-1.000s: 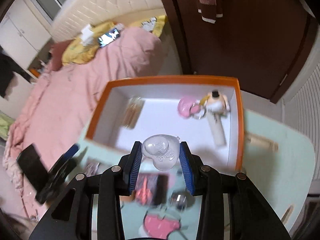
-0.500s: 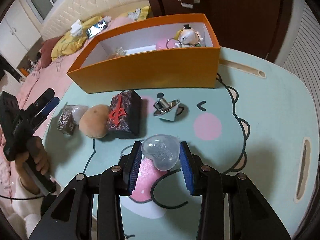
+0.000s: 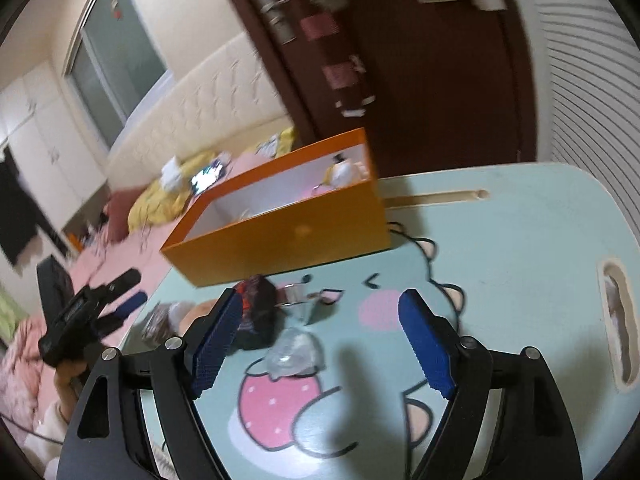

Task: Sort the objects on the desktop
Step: 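Reach the left gripper into the orange box toward the pink heart item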

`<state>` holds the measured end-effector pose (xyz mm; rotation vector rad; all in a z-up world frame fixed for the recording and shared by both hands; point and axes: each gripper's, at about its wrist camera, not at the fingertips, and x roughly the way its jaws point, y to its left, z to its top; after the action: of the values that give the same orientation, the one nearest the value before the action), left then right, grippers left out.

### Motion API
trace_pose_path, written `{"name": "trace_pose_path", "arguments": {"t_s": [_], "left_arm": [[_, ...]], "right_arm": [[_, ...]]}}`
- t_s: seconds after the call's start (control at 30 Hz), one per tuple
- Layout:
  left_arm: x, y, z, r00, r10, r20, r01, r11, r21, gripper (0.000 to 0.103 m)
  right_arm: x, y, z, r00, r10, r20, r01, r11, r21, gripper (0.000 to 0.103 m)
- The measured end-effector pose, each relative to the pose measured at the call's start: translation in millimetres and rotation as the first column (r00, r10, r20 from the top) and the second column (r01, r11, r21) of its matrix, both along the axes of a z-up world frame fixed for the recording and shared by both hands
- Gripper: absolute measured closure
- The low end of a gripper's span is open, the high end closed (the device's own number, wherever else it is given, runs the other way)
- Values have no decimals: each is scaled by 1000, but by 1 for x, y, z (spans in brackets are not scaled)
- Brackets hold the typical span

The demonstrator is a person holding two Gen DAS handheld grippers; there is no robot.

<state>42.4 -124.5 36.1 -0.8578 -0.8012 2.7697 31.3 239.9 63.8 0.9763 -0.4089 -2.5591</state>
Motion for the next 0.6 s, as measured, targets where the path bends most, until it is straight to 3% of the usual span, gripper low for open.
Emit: {"name": "trace_pose_path", "arguments": {"t_s": [0.17, 0.33, 0.4, 0.5, 0.6], "left_arm": [[-20, 36, 45, 996, -79, -40, 74, 992, -99, 17], [-44, 75, 89, 984, -168, -62, 152, 966, -207, 17], [-67, 101, 94, 974, -227, -6, 216, 938, -269, 17], [-114, 139, 87, 947, -264, 182, 313, 888, -338, 17], [-154, 165, 70, 906, -275, 323, 388, 845, -369, 28]], "right_arm": [[0, 5, -6, 1000, -11, 10, 11, 1000, -22, 23], [-1, 2, -11, 1000, 9, 17, -9, 1000, -28, 23], [0, 4, -13, 1000, 13, 25, -12, 999, -39, 23], [2, 8, -13, 1000, 8, 26, -6, 998, -67, 23], [1, 13, -15, 999, 3, 37, 0, 996, -91, 23]]}}
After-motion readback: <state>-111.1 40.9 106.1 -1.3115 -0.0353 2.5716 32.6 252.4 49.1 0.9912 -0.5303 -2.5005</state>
